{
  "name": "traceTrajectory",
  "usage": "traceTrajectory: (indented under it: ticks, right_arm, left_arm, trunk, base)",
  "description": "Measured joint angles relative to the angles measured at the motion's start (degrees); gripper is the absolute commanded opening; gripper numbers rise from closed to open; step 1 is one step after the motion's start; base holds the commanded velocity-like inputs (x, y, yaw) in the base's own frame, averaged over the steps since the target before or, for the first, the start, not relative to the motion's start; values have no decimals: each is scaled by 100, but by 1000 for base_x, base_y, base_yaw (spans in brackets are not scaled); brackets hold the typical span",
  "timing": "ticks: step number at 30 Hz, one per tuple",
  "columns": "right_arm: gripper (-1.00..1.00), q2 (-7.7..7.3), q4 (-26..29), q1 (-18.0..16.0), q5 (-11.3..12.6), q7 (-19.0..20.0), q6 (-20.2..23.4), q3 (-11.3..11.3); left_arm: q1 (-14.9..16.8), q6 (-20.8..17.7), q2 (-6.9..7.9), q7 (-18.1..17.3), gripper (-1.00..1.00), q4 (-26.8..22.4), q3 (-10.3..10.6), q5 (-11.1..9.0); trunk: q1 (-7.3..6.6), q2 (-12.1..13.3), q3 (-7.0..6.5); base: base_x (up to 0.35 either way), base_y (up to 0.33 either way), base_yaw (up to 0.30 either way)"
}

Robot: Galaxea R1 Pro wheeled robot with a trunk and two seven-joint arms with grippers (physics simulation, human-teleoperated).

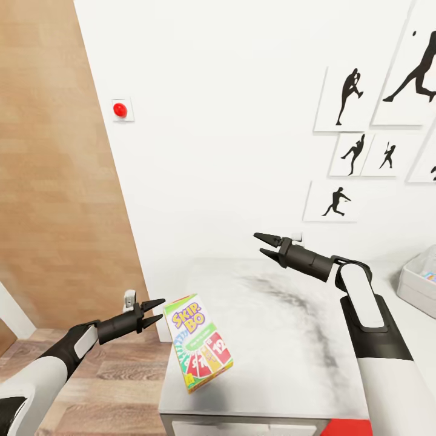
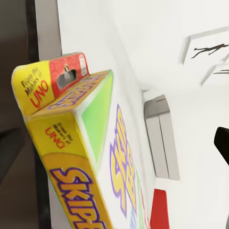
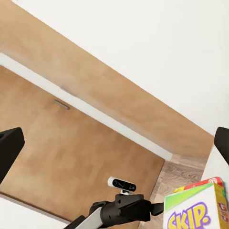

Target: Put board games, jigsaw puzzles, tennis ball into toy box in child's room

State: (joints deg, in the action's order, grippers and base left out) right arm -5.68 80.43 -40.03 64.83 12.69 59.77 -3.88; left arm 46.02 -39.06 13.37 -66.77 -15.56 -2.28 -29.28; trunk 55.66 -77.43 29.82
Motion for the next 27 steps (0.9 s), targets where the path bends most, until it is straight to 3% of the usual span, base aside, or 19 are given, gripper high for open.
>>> traceTrajectory:
  ticks: [8, 13, 27]
  right_arm:
    - [100, -1, 4, 0, 1, -1, 0, -4]
    - [100, -2, 1, 0, -3, -1, 0, -6]
    - [100, -4, 8, 0, 0, -1, 0, -9]
  left_arm:
    - [0, 1, 0, -32, 100, 0, -3, -4]
    - [0, -3, 0, -38, 100, 0, -2, -6]
    - [0, -6, 0, -40, 100, 0, -3, -8]
  trunk:
    - [0, 0, 0]
    - [109, -199, 89]
    - [110, -201, 90]
  base:
    - [-2, -7, 0]
    - [0, 0, 0]
    - [0, 0, 0]
